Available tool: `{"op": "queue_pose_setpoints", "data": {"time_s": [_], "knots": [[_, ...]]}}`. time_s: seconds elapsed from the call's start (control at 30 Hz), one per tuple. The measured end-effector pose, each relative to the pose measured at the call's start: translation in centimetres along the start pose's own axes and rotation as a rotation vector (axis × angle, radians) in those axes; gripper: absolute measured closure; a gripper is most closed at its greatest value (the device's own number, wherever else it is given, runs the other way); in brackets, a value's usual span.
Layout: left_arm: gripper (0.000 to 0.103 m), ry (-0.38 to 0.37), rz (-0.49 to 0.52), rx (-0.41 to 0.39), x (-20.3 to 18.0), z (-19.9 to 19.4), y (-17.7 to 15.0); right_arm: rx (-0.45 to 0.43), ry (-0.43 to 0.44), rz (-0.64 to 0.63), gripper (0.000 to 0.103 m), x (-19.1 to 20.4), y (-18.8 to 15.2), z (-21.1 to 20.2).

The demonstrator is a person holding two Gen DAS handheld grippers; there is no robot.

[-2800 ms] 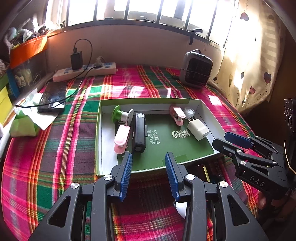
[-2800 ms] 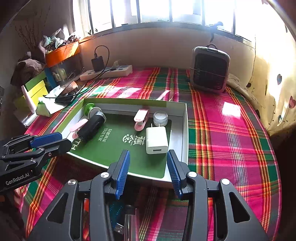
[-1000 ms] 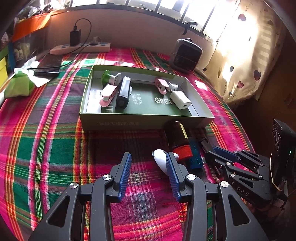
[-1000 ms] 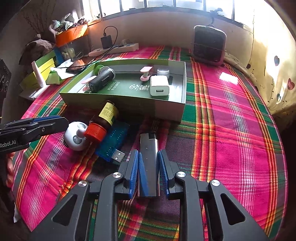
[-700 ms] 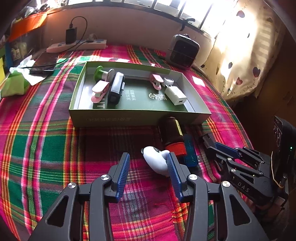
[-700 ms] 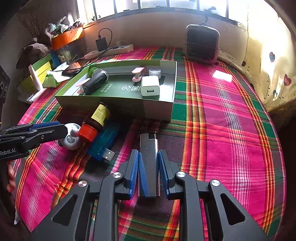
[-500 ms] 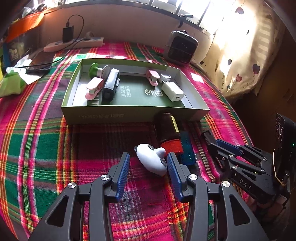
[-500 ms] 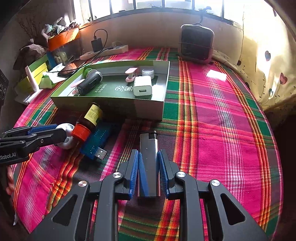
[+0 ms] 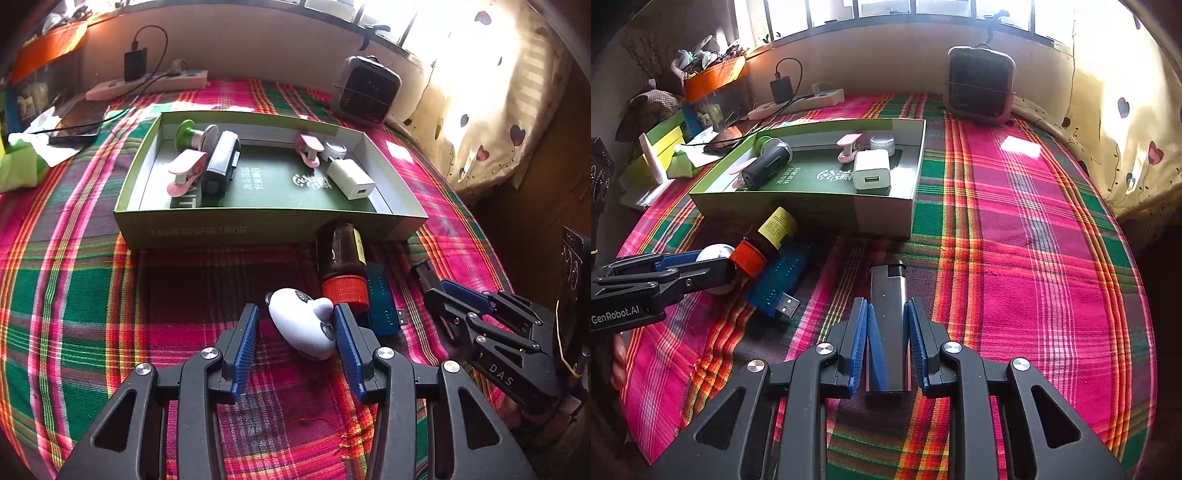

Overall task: Organize rigid objects
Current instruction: 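Close the left tool on the white round toy, then carry the white toy in the left tool and lighter in the right tool into the box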

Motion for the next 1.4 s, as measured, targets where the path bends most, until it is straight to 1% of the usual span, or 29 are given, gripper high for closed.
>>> {"op": "queue_pose_setpoints", "data": {"time_s": [0.23, 0.6, 0.8, 0.93, 1.07, 1.4], "knots": [[0.062, 0.04, -0.021, -0.014, 1.7, -0.6, 0.2, 0.0, 0.0, 0.0, 0.079, 0.1, 0.0, 0.0], [0.062, 0.052, -0.013, -0.022, 2.5, -0.2, 0.7, 0.001, -0.003, -0.003, 0.079, 0.0, -0.1, 0.1], [0.062, 0.035, -0.045, -0.032, 2.9, 0.2, 1.2, 0.001, -0.003, -0.003, 0.079, 0.0, 0.0, 0.1], [0.062, 0.03, -0.049, -0.038, 2.9, 0.3, 1.3, 0.001, -0.007, -0.007, 0.079, 0.1, -0.1, 0.1], [0.062, 0.011, -0.079, -0.047, 3.1, 0.2, 1.4, 0.002, -0.009, -0.009, 0.079, 0.1, -0.1, 0.1], [0.063, -0.002, -0.104, -0.06, 3.3, 0.1, 1.4, 0.003, -0.014, -0.013, 0.079, 0.1, 0.0, 0.1]]}}
Point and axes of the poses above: each gripper's, at about its wrist camera, not at the fingertips, and z roughly the way its jaws point, x to its left, y to its top, the point moved 9 cm from there along z, roughly the way its jaws point, and after that the axes turned 11 degrees about -x, right-handed, at the moved point
